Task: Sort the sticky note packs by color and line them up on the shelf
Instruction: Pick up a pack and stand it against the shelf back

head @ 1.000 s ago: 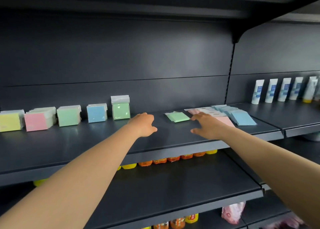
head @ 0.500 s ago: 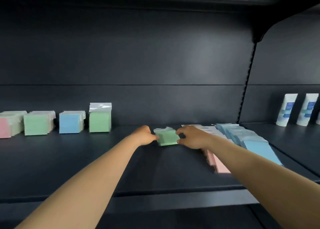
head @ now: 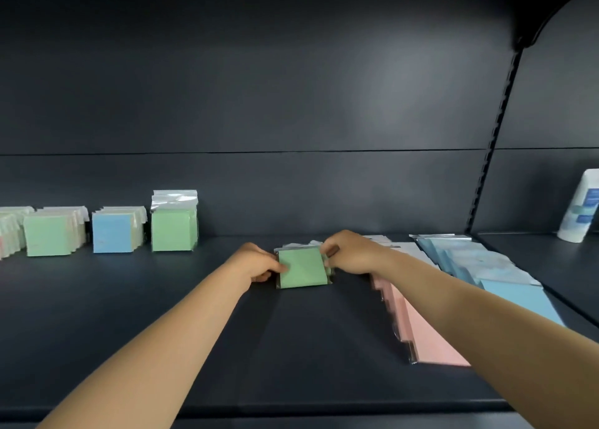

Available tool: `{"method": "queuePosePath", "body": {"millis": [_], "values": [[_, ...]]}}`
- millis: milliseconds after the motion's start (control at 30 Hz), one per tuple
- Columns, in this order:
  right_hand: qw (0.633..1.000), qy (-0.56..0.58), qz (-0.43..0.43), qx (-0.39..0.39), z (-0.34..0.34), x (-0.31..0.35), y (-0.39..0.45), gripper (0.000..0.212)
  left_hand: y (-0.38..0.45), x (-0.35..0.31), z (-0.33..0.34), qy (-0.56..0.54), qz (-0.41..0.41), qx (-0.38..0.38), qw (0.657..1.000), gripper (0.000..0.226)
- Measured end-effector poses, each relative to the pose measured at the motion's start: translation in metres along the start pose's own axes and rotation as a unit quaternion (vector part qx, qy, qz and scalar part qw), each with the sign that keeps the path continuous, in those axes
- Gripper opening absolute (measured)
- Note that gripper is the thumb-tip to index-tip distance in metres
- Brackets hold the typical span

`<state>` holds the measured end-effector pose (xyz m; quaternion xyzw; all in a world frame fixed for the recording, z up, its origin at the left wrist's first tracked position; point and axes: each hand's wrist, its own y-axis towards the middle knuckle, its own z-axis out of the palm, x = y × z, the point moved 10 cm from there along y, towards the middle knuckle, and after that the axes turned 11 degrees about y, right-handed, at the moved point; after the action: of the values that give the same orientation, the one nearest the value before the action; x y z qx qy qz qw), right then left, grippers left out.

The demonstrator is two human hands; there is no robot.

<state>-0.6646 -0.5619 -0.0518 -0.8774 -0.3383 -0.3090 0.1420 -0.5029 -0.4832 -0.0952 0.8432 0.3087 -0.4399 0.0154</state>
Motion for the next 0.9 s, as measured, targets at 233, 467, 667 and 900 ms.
{"method": "queuePosePath", "body": {"millis": [233,467,667,900], "values": [[0.998,0.059,0.018,0.003,0.004,-0.008,0.011,0.022,0.0,-0.002,0.006,0.026,-0.018,0.014,0.999,0.04],[0.988,0.147,0.044,-0.014,0.002,-0.019,0.01,0.023,-0.008,0.012,-0.002,-0.26,-0.025,0.06,0.963,0.017],[0.985,0.076,0.148,-0.044,0.01,-0.027,0.018,0.061,-0.004,0.06,-0.043,-0.431,-0.035,-0.002,0.902,0.024],[0.982,0.019,0.187,0.002,0.024,-0.017,0.031,0.071,-0.006,0.066,-0.066,-0.445,-0.025,-0.051,0.894,0.034]]}}
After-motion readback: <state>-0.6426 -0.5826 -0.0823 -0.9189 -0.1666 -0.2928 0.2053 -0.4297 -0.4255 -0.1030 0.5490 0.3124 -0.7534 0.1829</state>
